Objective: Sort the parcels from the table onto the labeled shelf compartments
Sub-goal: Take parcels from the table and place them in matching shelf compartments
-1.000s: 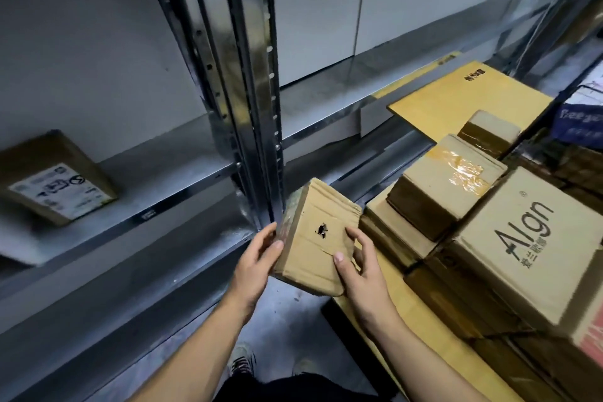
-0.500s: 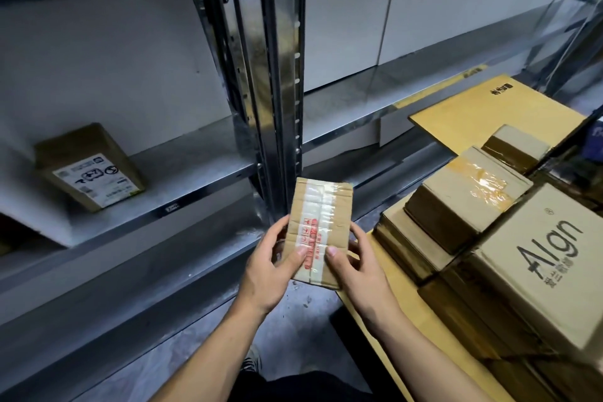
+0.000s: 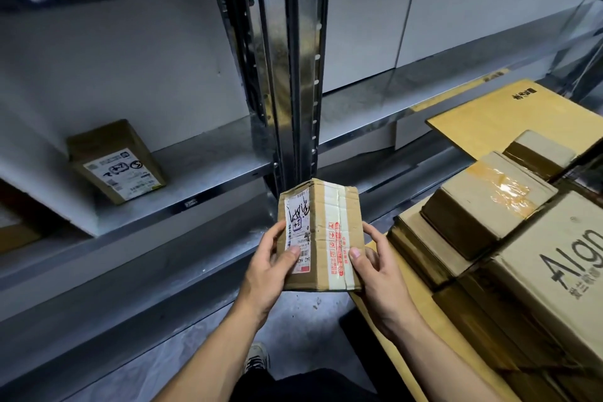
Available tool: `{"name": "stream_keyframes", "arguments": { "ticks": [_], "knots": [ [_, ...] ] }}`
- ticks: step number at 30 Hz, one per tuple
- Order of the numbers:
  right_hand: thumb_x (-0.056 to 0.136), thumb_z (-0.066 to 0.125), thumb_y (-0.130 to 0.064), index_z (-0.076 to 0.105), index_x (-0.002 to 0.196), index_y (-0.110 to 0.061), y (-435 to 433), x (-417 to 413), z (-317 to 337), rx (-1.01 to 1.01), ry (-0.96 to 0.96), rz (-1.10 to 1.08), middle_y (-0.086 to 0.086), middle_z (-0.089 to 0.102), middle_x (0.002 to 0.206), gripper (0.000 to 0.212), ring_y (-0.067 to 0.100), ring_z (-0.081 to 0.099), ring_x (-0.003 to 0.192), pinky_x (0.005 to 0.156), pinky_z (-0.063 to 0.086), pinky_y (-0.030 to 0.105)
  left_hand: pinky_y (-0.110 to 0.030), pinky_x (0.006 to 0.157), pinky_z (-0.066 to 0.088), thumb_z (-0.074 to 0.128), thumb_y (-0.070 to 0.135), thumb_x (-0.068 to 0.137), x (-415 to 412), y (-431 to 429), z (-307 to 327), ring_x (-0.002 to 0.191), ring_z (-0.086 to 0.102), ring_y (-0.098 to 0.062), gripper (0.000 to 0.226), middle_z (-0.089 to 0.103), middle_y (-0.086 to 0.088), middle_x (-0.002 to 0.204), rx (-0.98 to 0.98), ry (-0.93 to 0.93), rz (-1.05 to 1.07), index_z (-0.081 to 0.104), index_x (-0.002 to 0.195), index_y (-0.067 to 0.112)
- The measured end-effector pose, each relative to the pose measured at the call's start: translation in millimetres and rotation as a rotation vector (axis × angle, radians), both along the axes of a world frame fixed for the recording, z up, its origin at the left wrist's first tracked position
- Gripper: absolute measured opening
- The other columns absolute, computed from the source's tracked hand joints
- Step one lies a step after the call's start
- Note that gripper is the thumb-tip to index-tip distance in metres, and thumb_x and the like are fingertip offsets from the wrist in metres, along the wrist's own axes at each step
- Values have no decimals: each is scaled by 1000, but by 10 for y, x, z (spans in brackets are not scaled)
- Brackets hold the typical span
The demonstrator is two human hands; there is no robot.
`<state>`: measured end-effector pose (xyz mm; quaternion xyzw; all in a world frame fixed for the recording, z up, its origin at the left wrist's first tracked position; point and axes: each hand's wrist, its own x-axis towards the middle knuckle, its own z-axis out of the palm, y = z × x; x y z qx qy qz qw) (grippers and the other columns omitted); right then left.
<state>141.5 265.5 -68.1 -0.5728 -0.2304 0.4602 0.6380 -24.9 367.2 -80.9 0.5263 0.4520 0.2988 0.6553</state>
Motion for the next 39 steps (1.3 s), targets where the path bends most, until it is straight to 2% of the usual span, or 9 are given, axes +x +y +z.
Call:
{"name": "stream_keyframes", "arguments": {
  "ticks": [5, 9, 13, 17, 22, 28, 32, 35, 39],
  "knots": [
    [96, 63, -27, 52, 129, -55, 90, -39, -139, -71, -369, 38, -7, 60, 123, 44, 8, 63, 109, 90, 54, 30, -41, 90, 55, 70, 32, 86, -168, 92, 72, 106, 65, -10, 51, 67, 16, 117, 137, 126, 15, 50, 129, 50],
    [93, 58, -46, 52, 118, -62, 258, -93, -138, -140, -549, 67, -8, 54, 122, 30, -17, 48, 110, 91, 38, 3, -42, 98, 49, 71, 35, 84, -263, 165, 141, 116, 56, -6, 60, 56, 14, 130, 286, 270, 34, 45, 137, 42],
    [96, 62, -44, 53, 135, -53, 441, -184, -99, -123, -365, 199, -11, 61, 128, 41, 3, 60, 117, 100, 52, 38, -26, 95, 45, 71, 31, 85, -385, 231, 153, 115, 47, 10, 61, 48, 22, 127, 413, 372, 106, 44, 138, 43],
    [88, 73, -37, 43, 140, -52, 644, -368, 1, -69, -322, 302, -33, 62, 119, 62, -2, 61, 115, 96, 55, 33, 2, 85, 33, 72, 24, 85, -515, 367, 158, 113, 41, 19, 61, 43, 30, 124, 531, 414, 126, 45, 136, 44],
    [86, 78, -25, 41, 138, -45, 1028, -596, 76, -97, -422, 245, -17, 66, 120, 67, 1, 65, 109, 98, 54, 43, 3, 91, 29, 69, 17, 87, -678, 626, 190, 118, 41, 13, 63, 44, 17, 132, 607, 436, 126, 44, 140, 38],
    [82, 80, -31, 43, 131, -48, 1645, -744, 231, -35, -555, 199, -22, 70, 109, 63, -3, 67, 99, 93, 54, 31, -4, 101, 26, 63, 31, 86, -846, 1064, 386, 122, 42, 6, 62, 42, 18, 136, 706, 461, 126, 37, 142, 42],
    [85, 77, -33, 39, 118, -68, 2031, -782, 292, 4, -584, 204, -33, 67, 108, 61, -13, 61, 101, 83, 45, 6, -27, 107, 36, 62, 33, 87, -959, 1383, 488, 127, 41, -1, 65, 37, 18, 144, 726, 468, 91, 31, 143, 47],
    [85, 77, -34, 40, 122, -66, 2328, -763, 328, 24, -575, 206, -22, 66, 120, 61, -8, 61, 109, 98, 49, 25, -34, 109, 37, 64, 29, 90, -1039, 1589, 542, 133, 37, -5, 66, 33, 15, 150, 735, 483, 70, 32, 145, 44],
    [86, 76, -35, 40, 138, -47, 2718, -753, 327, 69, -571, 225, -15, 63, 128, 65, 2, 59, 119, 108, 46, 41, -26, 105, 33, 61, 28, 92, -1221, 1794, 534, 126, 39, -3, 57, 43, 9, 141, 744, 585, 114, 39, 145, 31]
  ]
}}
